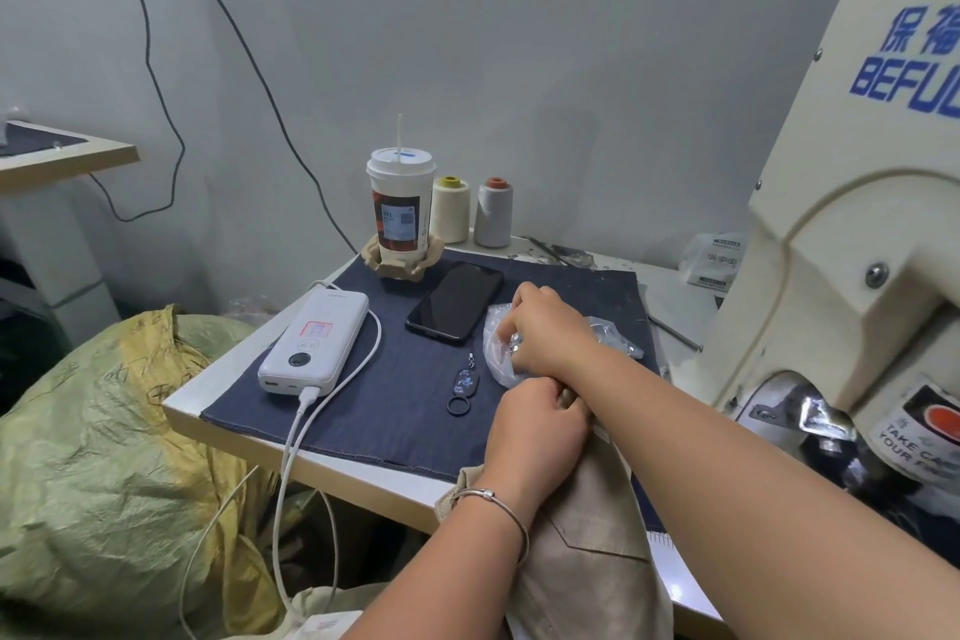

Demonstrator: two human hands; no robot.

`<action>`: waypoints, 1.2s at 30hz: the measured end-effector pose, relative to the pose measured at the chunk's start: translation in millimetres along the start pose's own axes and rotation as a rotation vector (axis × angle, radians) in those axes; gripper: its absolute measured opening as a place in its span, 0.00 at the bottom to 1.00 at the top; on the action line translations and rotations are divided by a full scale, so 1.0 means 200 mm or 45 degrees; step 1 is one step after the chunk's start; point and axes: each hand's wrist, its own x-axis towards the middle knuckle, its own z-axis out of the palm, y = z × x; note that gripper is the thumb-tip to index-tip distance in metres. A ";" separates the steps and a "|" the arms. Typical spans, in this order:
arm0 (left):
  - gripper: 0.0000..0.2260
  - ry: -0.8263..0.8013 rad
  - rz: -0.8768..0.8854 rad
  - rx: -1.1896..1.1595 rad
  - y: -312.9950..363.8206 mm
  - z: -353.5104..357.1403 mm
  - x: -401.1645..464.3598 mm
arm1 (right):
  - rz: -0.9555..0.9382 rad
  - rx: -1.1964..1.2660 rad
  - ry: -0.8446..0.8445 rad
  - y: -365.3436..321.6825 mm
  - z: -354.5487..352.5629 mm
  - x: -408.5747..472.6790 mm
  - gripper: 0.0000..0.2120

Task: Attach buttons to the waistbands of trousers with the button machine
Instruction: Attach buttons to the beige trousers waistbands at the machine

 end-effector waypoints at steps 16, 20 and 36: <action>0.19 0.003 -0.006 0.034 0.01 0.00 0.00 | 0.090 -0.088 0.094 0.00 0.00 -0.03 0.10; 0.19 -0.004 -0.004 0.044 0.01 0.01 0.00 | 0.119 -0.078 0.120 0.01 0.00 -0.03 0.07; 0.18 -0.005 0.018 0.110 0.00 0.01 0.00 | 0.150 -0.287 0.209 0.03 0.02 -0.04 0.11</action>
